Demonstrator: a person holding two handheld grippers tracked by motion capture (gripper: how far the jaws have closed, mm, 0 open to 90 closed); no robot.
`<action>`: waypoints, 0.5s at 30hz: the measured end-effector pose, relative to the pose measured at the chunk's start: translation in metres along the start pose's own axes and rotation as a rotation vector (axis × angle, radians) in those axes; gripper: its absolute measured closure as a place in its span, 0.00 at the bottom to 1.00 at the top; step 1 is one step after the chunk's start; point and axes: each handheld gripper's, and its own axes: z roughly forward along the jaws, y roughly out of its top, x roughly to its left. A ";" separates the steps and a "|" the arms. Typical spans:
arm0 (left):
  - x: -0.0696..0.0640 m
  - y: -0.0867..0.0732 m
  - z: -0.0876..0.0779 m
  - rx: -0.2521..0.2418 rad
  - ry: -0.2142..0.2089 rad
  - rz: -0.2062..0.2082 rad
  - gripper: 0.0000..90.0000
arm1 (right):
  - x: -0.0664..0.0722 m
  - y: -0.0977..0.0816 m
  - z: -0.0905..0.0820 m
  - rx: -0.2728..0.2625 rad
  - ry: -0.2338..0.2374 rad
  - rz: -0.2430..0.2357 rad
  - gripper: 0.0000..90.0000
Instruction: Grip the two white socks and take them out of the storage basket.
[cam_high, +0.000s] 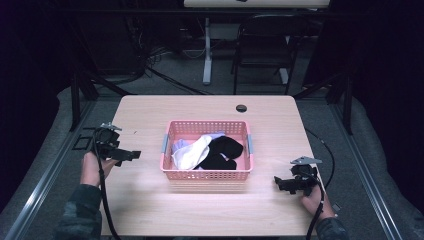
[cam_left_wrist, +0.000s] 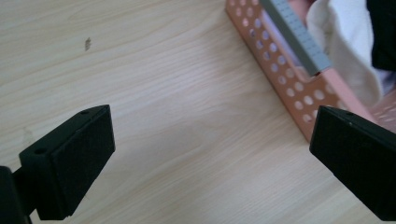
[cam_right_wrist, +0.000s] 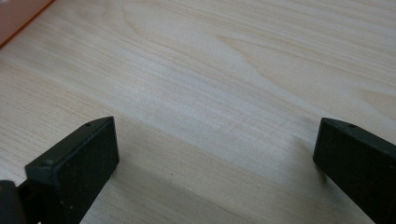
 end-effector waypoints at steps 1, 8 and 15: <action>0.000 0.000 0.000 0.000 0.000 0.000 0.00 | 0.000 0.000 0.000 0.000 0.000 0.000 0.00; -0.019 0.023 -0.002 -0.005 -0.027 0.055 0.00 | 0.000 0.000 0.000 0.000 0.001 0.000 0.00; -0.039 0.049 0.003 0.001 -0.047 0.108 0.00 | 0.000 0.000 0.000 0.001 0.001 -0.001 0.00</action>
